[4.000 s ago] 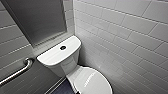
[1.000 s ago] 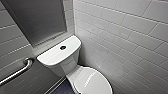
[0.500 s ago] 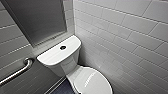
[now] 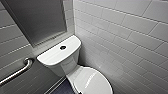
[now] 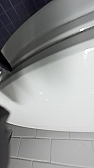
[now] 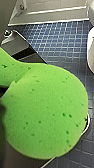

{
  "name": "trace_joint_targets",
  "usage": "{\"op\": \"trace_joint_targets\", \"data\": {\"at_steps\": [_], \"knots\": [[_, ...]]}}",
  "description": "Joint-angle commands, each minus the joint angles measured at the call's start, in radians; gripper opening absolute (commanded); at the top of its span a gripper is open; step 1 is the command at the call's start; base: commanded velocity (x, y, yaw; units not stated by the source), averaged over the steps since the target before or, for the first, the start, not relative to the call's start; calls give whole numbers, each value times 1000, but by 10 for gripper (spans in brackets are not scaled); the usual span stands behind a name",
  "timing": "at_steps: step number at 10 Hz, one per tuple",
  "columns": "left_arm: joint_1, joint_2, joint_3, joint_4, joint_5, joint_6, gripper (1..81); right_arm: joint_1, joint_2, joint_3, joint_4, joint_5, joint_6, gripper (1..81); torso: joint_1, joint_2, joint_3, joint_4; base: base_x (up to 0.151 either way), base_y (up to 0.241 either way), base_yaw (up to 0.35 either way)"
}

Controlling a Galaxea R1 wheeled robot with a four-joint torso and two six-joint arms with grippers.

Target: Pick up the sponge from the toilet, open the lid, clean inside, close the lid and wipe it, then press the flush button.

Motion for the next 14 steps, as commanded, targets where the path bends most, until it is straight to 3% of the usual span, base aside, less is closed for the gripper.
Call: {"op": "trace_joint_targets", "data": {"at_steps": [1,7,12,14], "knots": [[-152,13,93,36,-76,6,811,15,-29,15,-13,-72,1,10,0,0,0,0,0,0,0],[-170,-87,277,31,-118,2,811,20,-12,1,-13,-72,1,10,0,0,0,0,0,0,0],[-169,-168,320,-13,-191,-201,811,18,3,-17,-10,-72,1,10,0,0,0,0,0,0,0],[-169,-191,336,-65,-209,-230,811,18,9,-22,-8,-72,1,10,0,0,0,0,0,0,0]]}}
